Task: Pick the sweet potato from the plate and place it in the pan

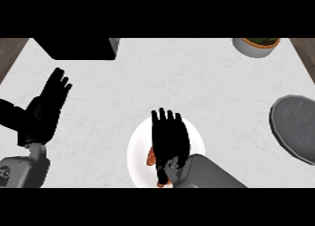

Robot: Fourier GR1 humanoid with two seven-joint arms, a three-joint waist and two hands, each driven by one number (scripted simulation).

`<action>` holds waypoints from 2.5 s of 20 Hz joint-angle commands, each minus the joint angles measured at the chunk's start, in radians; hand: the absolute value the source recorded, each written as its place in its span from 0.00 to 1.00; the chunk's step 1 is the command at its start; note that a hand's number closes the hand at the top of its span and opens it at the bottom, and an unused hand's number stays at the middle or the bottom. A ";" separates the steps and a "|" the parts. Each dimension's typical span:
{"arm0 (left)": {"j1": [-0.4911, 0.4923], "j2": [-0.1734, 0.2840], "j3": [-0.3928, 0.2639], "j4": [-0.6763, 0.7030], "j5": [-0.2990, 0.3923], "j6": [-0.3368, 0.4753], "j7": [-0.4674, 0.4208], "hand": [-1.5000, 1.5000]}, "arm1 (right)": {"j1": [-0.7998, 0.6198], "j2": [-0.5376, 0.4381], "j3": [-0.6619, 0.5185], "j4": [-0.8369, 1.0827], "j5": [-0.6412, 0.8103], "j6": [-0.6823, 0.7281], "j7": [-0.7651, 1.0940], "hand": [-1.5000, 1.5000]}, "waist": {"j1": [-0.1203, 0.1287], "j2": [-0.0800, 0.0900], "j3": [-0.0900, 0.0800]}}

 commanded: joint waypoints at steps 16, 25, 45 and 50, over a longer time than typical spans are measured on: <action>0.030 -0.026 0.051 -0.010 -0.033 -0.051 0.007 0.50 | 0.005 0.016 0.047 0.259 0.010 -0.195 -0.048 0.00 | -0.002 0.000 0.001; -0.049 -0.034 0.072 -0.005 -0.059 -0.058 0.062 0.50 | -0.104 0.017 0.070 0.446 -0.137 -0.287 -0.125 0.00 | 0.003 0.002 0.001; 0.018 -0.074 0.093 -0.027 -0.110 -0.057 0.044 0.50 | 0.038 -0.133 0.182 0.244 -0.008 -0.473 -0.266 1.00 | -0.026 -0.006 0.000; 0.076 -0.035 0.148 -0.036 -0.043 -0.125 0.014 0.50 | 0.239 -0.400 0.257 -0.090 0.061 -0.517 -0.291 1.00 | -0.042 -0.011 -0.001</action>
